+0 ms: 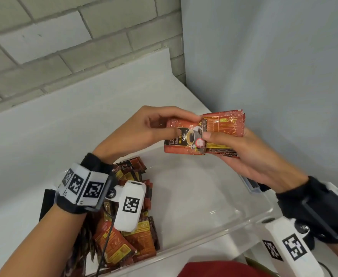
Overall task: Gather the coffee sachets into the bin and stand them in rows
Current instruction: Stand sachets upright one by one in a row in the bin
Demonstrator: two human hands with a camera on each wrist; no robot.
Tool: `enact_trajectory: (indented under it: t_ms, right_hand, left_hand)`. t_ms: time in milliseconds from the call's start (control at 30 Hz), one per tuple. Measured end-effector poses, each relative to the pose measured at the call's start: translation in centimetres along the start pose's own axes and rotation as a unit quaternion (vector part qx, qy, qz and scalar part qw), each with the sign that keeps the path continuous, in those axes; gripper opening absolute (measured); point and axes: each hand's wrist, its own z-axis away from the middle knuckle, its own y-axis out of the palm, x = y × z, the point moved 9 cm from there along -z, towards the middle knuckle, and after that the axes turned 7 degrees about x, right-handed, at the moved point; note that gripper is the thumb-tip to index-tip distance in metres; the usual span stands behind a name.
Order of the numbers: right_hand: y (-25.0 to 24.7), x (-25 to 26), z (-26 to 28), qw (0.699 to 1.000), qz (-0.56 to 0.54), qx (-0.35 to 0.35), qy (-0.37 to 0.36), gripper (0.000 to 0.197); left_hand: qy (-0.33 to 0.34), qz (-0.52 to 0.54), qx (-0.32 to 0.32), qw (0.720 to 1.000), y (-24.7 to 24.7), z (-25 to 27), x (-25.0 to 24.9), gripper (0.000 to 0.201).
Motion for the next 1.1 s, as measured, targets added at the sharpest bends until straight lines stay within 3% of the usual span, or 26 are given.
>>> enact_trajectory:
  t_ms: [167,233,367,533,733,833,1100]
  right_hand:
    - [-0.5,-0.2,-0.2,1.0,0.0,-0.011,0.005,0.046]
    - [-0.3,-0.3,-0.2,1.0,0.0,-0.007,0.008,0.047]
    - [-0.2,0.2,-0.2,0.999,-0.025,-0.018,-0.017,0.042]
    - [-2.6,1.3,0.4,0.984,-0.094,-0.125,-0.09,0.027]
    - [-2.6,1.2,0.3,0.986,-0.069,-0.129,-0.083,0.019]
    - [-2.8,1.1,0.3,0.986,-0.057,-0.136,-0.081,0.016]
    - [-2.9,1.1,0.2,0.986,-0.056,-0.132,-0.081,0.026]
  left_hand:
    - [0.015,-0.006,-0.084,0.996,-2.2,0.4,-0.4,0.017]
    - [0.016,-0.021,-0.089,0.996,-2.6,0.4,-0.7,0.014]
    - [0.009,-0.09,-0.04,0.995,-2.6,0.5,-1.9,0.025]
    - [-0.018,-0.232,0.012,0.972,-2.9,0.2,-2.8,0.027]
    - [-0.035,-0.424,0.118,0.897,1.3,-2.3,-0.4,0.022]
    - [-0.048,-0.451,0.142,0.88,2.7,-3.7,1.5,0.024]
    - [-0.073,-0.455,0.157,0.874,4.0,-5.0,3.9,0.028]
